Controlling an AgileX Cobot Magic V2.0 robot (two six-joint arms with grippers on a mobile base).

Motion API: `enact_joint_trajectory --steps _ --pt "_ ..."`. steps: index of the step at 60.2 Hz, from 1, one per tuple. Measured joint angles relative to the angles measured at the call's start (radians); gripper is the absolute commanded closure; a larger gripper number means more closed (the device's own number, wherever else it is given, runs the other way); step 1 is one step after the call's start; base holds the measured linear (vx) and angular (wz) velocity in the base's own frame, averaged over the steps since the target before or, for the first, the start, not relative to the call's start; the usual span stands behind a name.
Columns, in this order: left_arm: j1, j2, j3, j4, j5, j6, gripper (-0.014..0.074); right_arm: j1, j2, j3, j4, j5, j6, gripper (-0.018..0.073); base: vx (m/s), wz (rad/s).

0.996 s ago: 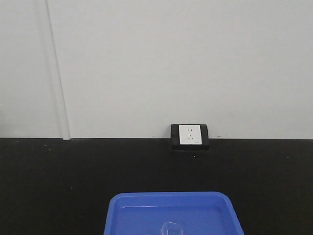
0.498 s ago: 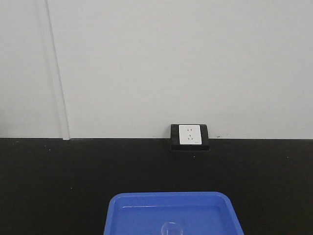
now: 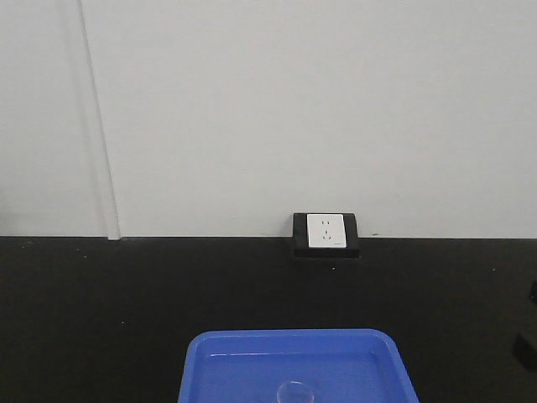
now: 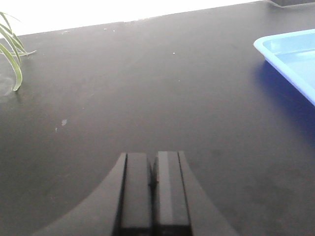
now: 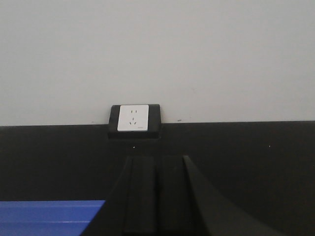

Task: Move beaker to silver tray on left bench
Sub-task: 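Move the right gripper toward the clear beaker in the blue tray, then close the right gripper around the clear glass beaker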

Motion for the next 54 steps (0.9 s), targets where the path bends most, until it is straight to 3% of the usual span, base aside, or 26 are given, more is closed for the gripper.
enact_joint_trajectory --steps 7,22,29,44,54 --pt "0.000 0.000 0.000 0.000 0.000 0.000 0.0595 0.000 0.006 0.000 0.000 0.013 0.001 0.0386 0.00 0.00" --pt "0.000 0.000 0.000 0.000 0.000 0.000 0.0595 0.000 0.006 0.000 0.000 0.011 0.001 -0.0030 0.00 0.00" --pt "0.000 0.000 0.000 0.000 0.000 0.000 0.0595 0.000 0.006 0.000 0.000 -0.007 0.001 -0.0161 0.00 0.00" --pt "0.000 0.000 0.000 0.000 0.000 0.000 0.0595 0.050 0.039 -0.001 -0.008 -0.066 0.027 -0.0145 0.00 0.00" --pt "0.000 0.000 0.000 0.000 0.000 0.000 0.0595 0.175 0.194 -0.005 -0.163 -0.089 0.027 -0.0099 0.00 0.00"
